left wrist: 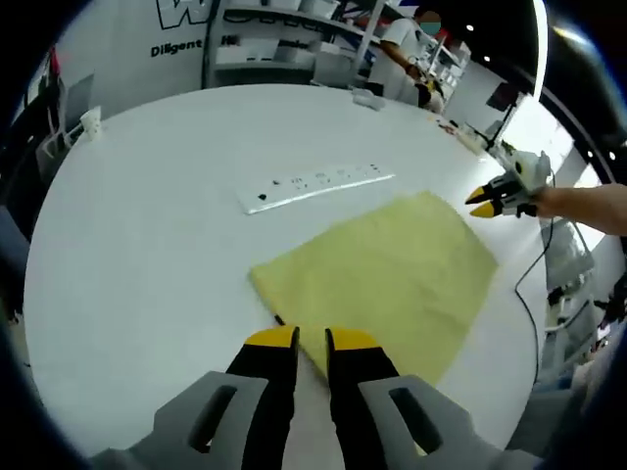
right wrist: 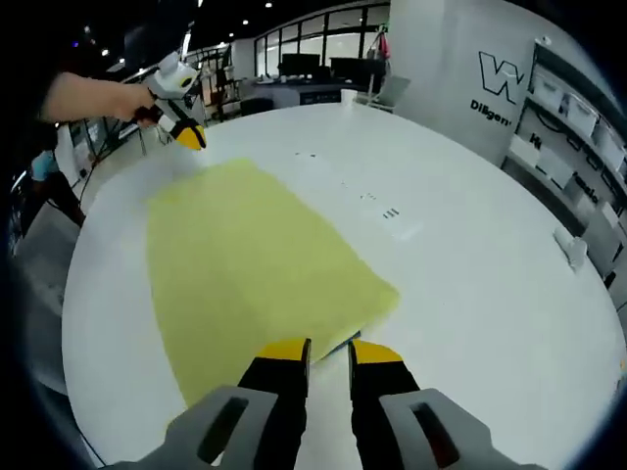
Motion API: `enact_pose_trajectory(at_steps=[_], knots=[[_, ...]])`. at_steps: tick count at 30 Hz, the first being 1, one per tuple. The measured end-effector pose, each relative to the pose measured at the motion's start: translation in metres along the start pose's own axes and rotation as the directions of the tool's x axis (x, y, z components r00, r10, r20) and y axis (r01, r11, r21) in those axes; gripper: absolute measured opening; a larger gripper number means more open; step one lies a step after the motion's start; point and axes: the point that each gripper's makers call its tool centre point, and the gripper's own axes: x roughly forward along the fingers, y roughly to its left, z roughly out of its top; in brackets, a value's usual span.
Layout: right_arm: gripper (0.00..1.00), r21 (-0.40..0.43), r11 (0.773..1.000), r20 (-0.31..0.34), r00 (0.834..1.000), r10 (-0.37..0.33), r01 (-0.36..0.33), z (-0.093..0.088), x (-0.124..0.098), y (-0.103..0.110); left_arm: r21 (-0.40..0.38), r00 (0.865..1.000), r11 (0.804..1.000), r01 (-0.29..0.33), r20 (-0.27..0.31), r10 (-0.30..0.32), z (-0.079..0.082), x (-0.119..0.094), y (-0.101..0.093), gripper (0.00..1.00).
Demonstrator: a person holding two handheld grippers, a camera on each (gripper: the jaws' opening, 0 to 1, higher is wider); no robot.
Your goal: Fold the garment on the visible template until the final outline fits inside the template.
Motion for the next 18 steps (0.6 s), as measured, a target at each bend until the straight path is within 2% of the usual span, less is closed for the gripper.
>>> enact_pose_trajectory(at_steps=[3,7,11,18], knots=[[0.11,0.009,1.0,0.018,1.0,0.009,-0.01,-0.005,-0.007,0.01,0.005,1.0,1.0,0.013,0.003,-0.013,-0.016,-0.006,-0.009,0.1],[0.12,0.015,0.999,0.018,0.999,0.029,-0.029,-0.022,-0.014,0.027,0.003,1.0,1.0,0.028,0.01,-0.028,-0.034,-0.012,-0.018,0.09],[0.12,0.032,0.998,0.037,0.998,0.048,-0.05,-0.034,-0.023,0.045,0.001,0.998,0.999,0.046,0.034,-0.046,-0.049,-0.019,-0.028,0.09],[0.12,0.048,0.996,0.049,0.996,0.074,-0.077,-0.053,-0.03,0.071,0.043,0.995,0.996,0.078,0.064,-0.081,-0.069,-0.023,-0.046,0.13]])
